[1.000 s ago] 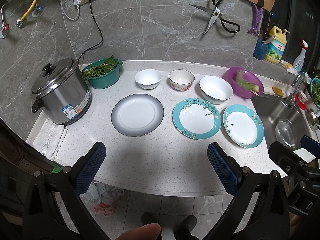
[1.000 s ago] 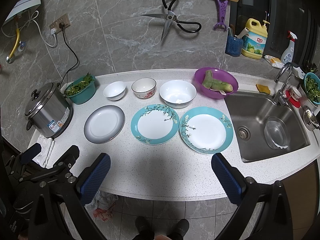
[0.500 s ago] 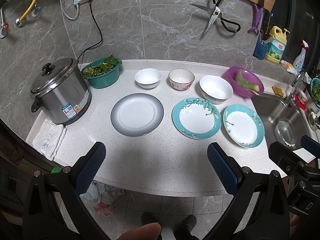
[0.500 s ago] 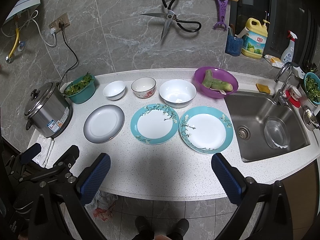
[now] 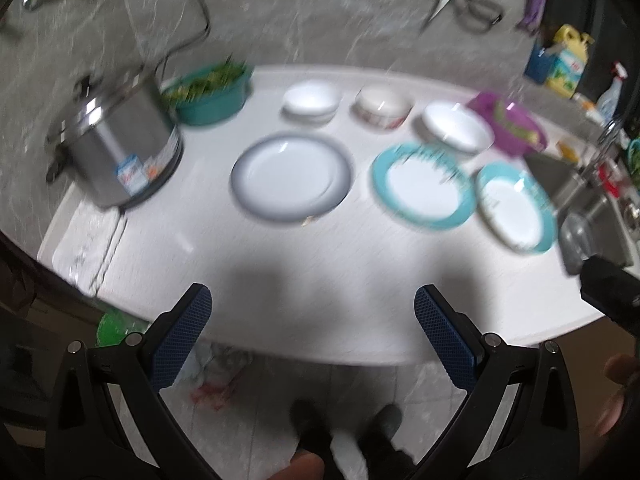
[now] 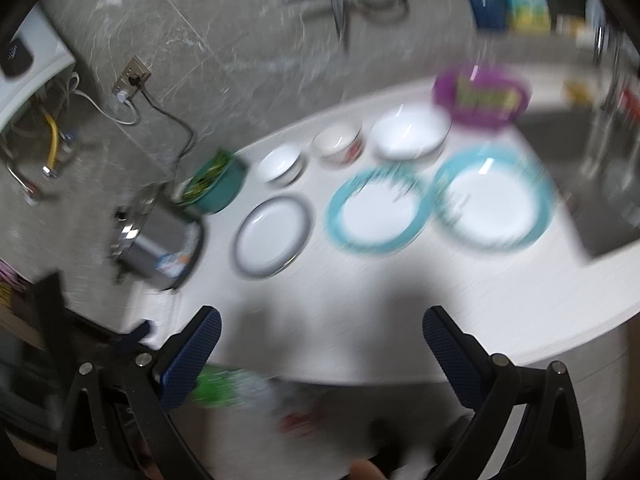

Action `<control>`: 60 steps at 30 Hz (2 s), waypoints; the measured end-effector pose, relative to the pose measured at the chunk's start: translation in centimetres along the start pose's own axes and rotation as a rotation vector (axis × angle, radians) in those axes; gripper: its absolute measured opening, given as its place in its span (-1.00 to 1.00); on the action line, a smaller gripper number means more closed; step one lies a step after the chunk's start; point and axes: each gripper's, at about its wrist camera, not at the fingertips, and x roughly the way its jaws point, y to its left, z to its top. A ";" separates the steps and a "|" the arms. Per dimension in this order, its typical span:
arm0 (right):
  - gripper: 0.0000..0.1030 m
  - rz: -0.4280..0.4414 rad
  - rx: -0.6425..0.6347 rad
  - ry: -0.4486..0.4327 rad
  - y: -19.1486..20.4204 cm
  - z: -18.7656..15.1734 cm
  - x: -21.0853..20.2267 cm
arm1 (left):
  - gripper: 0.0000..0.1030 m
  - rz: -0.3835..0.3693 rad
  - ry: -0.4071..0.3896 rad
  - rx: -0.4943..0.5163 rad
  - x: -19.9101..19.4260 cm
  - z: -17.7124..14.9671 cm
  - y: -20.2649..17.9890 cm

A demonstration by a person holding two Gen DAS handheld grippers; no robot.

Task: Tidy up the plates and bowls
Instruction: 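Move the left tool to the grey-rimmed white plate and close on its rim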

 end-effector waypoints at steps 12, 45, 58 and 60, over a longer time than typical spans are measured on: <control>1.00 0.304 0.236 0.141 0.9 -4.3 6.0 | 1.00 -0.293 0.167 -0.158 9.9 -4.7 14.5; 0.35 0.166 0.417 0.232 -1.3 6.6 28.3 | 0.31 -0.336 0.320 0.118 34.0 21.0 20.0; 0.02 0.160 0.407 0.227 -1.1 8.3 30.5 | 0.20 -0.363 0.342 0.209 36.8 23.0 18.8; -0.06 0.142 0.395 0.235 -1.0 8.4 30.5 | 0.06 -0.353 0.336 0.238 36.8 23.0 18.0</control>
